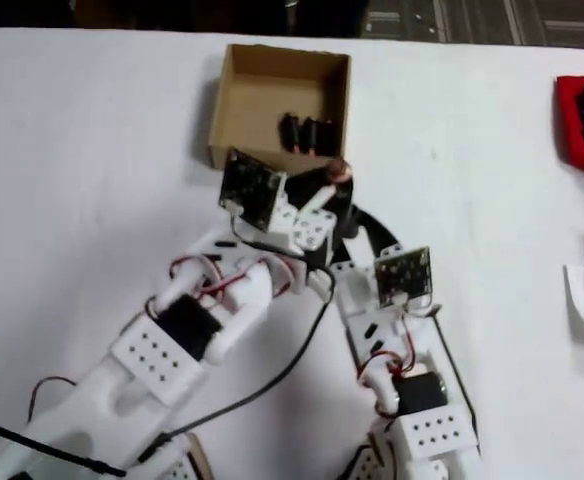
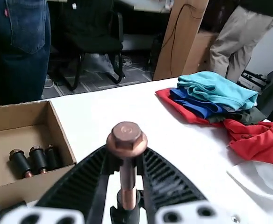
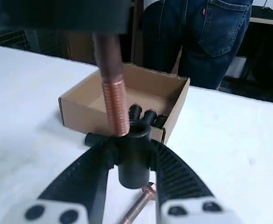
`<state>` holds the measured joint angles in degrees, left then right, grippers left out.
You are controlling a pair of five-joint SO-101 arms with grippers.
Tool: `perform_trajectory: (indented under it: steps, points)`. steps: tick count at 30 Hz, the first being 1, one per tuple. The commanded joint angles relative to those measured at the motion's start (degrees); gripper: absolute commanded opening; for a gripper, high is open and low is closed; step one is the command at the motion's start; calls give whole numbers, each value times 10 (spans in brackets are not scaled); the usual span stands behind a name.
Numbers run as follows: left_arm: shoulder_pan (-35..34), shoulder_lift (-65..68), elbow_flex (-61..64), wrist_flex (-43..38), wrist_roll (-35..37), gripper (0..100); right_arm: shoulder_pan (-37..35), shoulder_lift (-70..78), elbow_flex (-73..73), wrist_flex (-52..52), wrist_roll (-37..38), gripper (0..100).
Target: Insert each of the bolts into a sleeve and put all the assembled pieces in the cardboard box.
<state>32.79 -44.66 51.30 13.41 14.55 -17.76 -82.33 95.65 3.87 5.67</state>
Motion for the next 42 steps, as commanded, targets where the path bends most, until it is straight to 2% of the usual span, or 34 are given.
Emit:
perform_trajectory:
  steps: [1, 5, 10, 20, 29, 35, 42]
  points:
    - [3, -19, 3, -10, 0, 27, 5, 2, -34, -17, 0, 20]
    - [3, -19, 2, -11, 1, 27, 5, 2, -34, -16, 0, 20]
    - [2, -18, 2, -67, 0, 27, 3, 2, -34, -15, 0, 20]
    - [2, -16, 7, -69, 0, 27, 2, 2, -34, -15, 0, 20]
    - [-9, 50, 0, -88, 0, 27, 5, 2, -40, -15, 0, 20]
    - [-6, 52, 4, -80, 1, 27, 5, 2, -40, -15, 0, 20]
    - [-7, 50, 4, -1, 4, 27, 6, 2, -41, -15, 0, 20]
